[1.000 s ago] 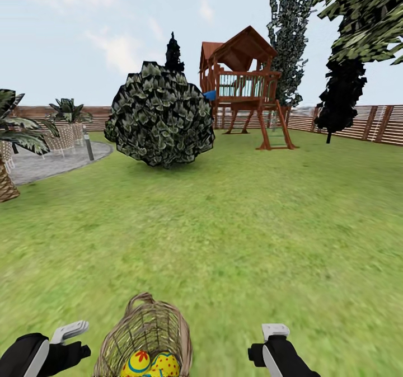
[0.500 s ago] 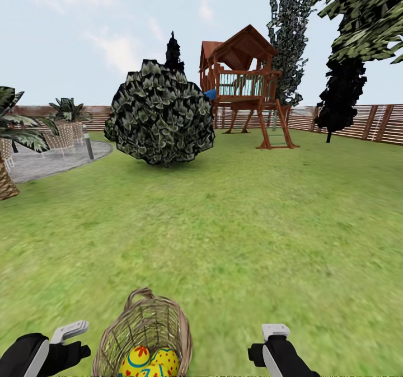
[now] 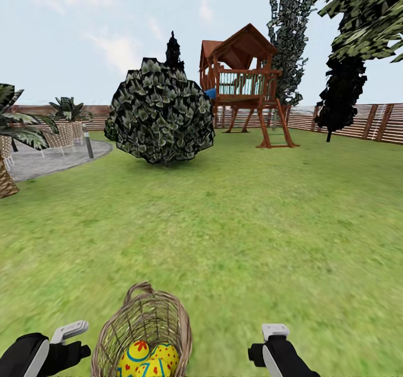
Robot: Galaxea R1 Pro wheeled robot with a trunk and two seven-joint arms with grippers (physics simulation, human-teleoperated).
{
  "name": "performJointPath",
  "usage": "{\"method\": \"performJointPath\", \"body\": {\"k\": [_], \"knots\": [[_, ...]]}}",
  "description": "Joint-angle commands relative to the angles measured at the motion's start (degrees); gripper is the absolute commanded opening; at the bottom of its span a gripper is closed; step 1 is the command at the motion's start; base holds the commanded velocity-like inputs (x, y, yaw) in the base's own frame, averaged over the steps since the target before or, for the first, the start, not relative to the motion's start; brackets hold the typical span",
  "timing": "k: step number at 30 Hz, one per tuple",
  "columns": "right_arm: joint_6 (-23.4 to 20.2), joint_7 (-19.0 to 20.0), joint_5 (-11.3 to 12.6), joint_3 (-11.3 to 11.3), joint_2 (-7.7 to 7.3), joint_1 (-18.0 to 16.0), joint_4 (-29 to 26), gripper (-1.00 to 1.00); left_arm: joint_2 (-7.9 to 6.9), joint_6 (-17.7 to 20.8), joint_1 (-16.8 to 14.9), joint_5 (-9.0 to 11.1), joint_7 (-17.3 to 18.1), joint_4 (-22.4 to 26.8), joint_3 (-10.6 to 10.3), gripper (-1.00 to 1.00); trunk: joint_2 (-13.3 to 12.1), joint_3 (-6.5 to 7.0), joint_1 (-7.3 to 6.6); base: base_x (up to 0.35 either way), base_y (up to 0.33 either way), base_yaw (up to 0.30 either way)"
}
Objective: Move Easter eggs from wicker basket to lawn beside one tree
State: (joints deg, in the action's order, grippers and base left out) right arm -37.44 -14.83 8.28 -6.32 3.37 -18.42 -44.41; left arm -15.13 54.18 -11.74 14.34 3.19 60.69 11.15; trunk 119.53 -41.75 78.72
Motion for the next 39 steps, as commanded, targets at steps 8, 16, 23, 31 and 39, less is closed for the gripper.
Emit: {"method": "performJointPath", "body": {"k": [8, 16, 23, 31, 39], "knots": [[-0.17, -0.49, 0.6, -0.19, -0.03, -0.03, -0.07, 1.0, 0.01, 0.24, -0.04, -0.19, 0.33, 0.03, 0.1, 1.0, 3.25, -1.5, 1.76, 0.0, 0.0, 0.0], [-0.17, -0.49, 0.6, -0.19, -0.03, -0.03, -0.07, 1.0, 0.53, 0.39, -0.04, -0.1, 0.68, -0.03, 0.02, 1.0, 6.46, -2.94, 3.51, 0.0, 0.0, 0.0], [-0.2, -0.47, 0.65, 0.23, -0.27, -0.03, -0.5, 1.0, 0.85, 0.35, -0.04, -0.1, 0.68, -0.05, 0.01, 1.0, 9.27, -4.2, 5.05, 0.0, 0.0, 0.0], [-0.67, -0.46, 0.62, 0.5, -0.72, -0.03, -1.69, 1.0, 0.92, 0.31, -0.04, -0.1, 0.66, -0.13, 0.01, 1.0, 12.48, -5.63, 6.81, 0.0, 0.0, 0.0], [-0.7, -0.44, 0.64, 0.52, -1.33, -0.03, -1.74, 1.0, 1.13, 0.17, -0.04, -0.1, 0.58, -0.21, -0.15, 1.0, 14.88, -6.71, 8.12, 0.0, 0.0, 0.0]]}}
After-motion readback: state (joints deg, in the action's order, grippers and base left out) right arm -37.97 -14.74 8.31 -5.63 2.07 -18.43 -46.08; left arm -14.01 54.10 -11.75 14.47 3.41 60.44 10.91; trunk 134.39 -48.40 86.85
